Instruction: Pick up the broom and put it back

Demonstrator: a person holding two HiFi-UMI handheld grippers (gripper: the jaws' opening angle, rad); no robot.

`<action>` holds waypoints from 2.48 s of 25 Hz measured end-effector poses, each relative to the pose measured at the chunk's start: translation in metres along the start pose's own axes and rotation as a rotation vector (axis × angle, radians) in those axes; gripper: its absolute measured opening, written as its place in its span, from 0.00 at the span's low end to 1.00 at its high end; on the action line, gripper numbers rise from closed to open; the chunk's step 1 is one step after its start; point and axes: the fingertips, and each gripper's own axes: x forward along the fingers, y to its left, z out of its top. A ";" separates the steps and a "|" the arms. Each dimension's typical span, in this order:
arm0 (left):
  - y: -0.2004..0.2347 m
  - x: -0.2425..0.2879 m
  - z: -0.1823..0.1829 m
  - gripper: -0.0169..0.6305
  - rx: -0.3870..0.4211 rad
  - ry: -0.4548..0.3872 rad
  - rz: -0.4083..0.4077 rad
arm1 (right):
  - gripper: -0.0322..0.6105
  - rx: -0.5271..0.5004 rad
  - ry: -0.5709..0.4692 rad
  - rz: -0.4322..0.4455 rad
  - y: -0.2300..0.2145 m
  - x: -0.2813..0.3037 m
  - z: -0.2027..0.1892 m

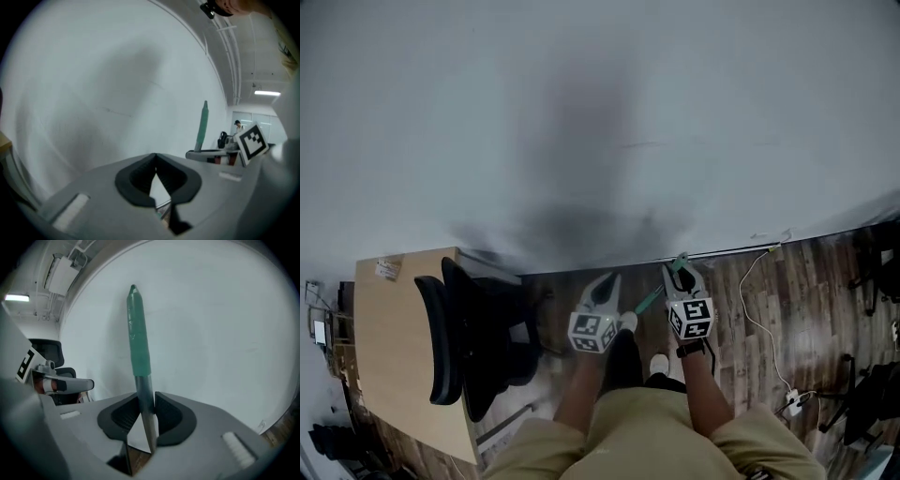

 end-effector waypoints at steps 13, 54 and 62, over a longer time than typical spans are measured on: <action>-0.103 -0.057 0.111 0.03 0.108 -0.169 -0.035 | 0.18 -0.070 -0.299 -0.019 -0.006 -0.142 0.137; -0.352 -0.067 0.044 0.03 0.105 0.010 -0.895 | 0.18 0.008 -0.202 -0.845 -0.024 -0.412 0.043; -0.484 -0.082 0.024 0.03 0.156 0.023 -0.990 | 0.18 0.062 -0.259 -0.952 -0.055 -0.561 0.017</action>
